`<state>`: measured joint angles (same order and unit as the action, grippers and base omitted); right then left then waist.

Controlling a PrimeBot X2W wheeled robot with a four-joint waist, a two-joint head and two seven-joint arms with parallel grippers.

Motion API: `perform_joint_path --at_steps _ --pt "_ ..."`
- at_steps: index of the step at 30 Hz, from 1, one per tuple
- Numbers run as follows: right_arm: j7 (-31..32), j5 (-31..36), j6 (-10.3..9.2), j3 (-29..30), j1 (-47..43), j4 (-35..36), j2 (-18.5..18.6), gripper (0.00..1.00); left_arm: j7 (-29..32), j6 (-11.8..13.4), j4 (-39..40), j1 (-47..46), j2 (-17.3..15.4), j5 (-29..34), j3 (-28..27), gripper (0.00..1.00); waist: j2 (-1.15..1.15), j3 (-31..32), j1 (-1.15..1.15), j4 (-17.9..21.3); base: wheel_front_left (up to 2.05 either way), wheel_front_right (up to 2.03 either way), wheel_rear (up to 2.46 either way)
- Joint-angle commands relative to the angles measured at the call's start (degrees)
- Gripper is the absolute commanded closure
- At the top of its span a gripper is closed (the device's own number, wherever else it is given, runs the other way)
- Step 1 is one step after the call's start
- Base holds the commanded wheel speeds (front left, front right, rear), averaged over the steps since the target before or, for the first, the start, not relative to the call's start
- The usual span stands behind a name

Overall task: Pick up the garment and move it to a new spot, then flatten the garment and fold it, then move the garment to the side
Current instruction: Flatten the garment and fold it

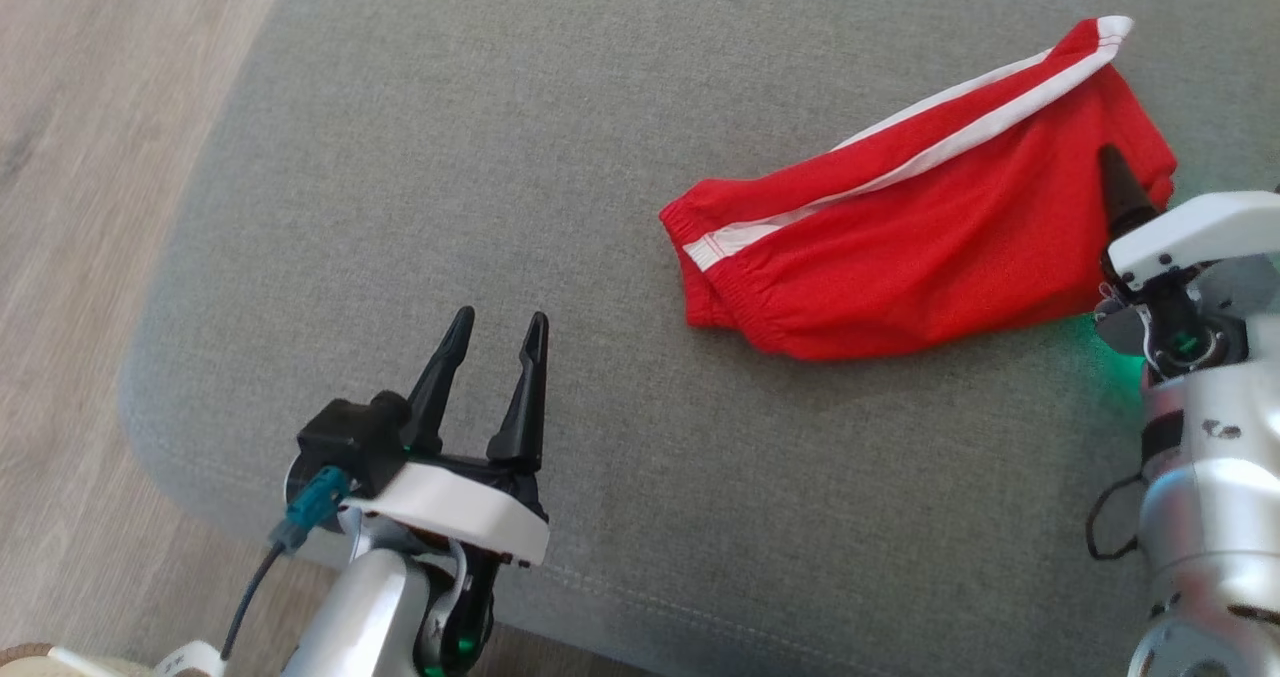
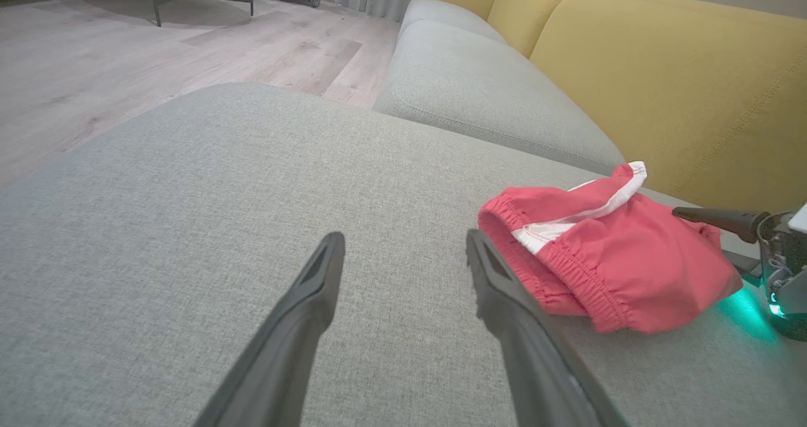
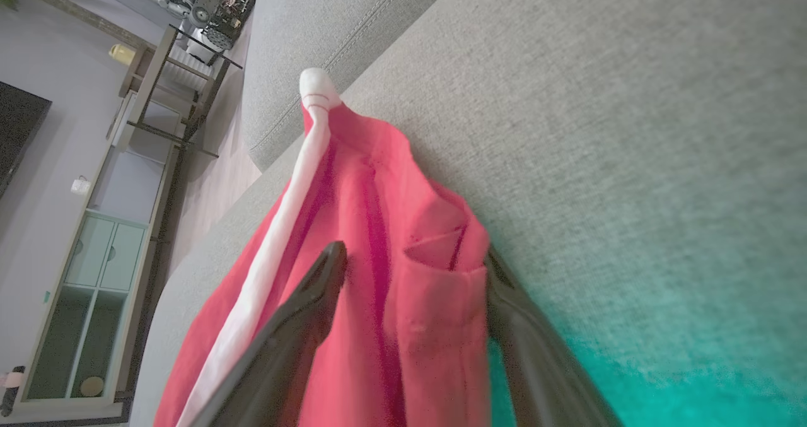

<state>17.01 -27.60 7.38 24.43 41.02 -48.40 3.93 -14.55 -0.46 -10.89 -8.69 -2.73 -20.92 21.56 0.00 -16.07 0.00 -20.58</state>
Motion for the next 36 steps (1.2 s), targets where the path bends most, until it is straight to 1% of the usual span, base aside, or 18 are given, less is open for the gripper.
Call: perform_joint_path --at_steps 1,5,6,7,8,13,19,24,28,32,36 --pt "-0.23 0.51 0.11 -0.84 0.99 -0.42 -1.04 0.00 -0.45 0.22 2.17 -2.29 -0.15 -0.20 -1.50 0.00 0.00 -0.21 0.00 -0.17 0.00 0.00 0.00" --pt "-1.55 4.52 0.11 0.17 2.87 -3.72 -1.04 0.00 -0.45 0.36 2.37 -2.42 -0.15 -0.16 -1.53 0.00 0.00 -0.55 0.00 -0.03 0.00 0.00 0.00" --pt "-1.83 5.24 0.11 0.58 3.34 -4.43 -1.04 0.16 -0.45 0.39 2.38 -2.49 -0.15 -0.15 -1.51 0.00 0.00 -0.64 0.00 0.07 0.00 0.00 0.00" --pt "-2.11 5.88 0.11 0.94 3.82 -5.06 -1.04 0.73 -0.45 0.42 2.39 -2.57 -0.15 -0.13 -1.48 0.00 0.00 -0.71 0.00 0.20 0.00 0.00 0.00" --pt "-2.53 6.71 0.11 1.00 4.26 -5.49 -1.04 1.00 -0.45 0.45 2.40 -2.66 -0.15 -0.12 -1.48 0.00 0.00 -0.78 0.00 0.38 0.00 0.00 0.00" --pt "-5.11 8.37 0.11 0.59 5.65 -5.93 -1.04 1.00 -0.45 0.48 2.39 -2.91 -0.15 -0.02 -1.80 0.00 0.00 -0.85 0.00 1.71 0.00 0.00 0.00" --pt "-8.86 7.30 0.11 -0.23 4.84 -3.90 -0.83 1.00 -0.45 0.37 2.11 -3.05 -0.15 0.13 -2.18 0.00 0.00 -0.08 0.00 3.74 0.00 0.00 0.00" --pt "-13.19 7.26 0.11 -0.94 1.29 0.12 -0.42 1.00 -0.45 0.45 1.93 -2.76 -0.15 0.29 -2.54 0.00 0.00 1.24 0.00 5.62 0.00 0.00 0.00" --pt "-16.44 8.23 0.11 1.76 -3.15 3.12 -0.58 1.00 -0.45 0.38 1.74 -2.00 -0.15 0.63 -3.07 0.00 0.00 2.73 0.00 7.30 0.00 0.00 0.00" --pt "-17.66 9.41 0.11 4.11 -7.85 5.94 -0.95 1.00 -0.45 0.20 1.68 -1.54 -0.15 0.99 -3.40 0.00 0.00 3.84 0.00 8.66 0.00 0.00 0.00" --pt "-17.68 6.43 0.11 0.51 -9.73 5.83 -1.02 1.00 -0.45 0.07 1.83 -1.54 -0.15 1.06 -3.36 0.00 0.00 4.14 0.00 9.58 0.00 0.00 0.00"
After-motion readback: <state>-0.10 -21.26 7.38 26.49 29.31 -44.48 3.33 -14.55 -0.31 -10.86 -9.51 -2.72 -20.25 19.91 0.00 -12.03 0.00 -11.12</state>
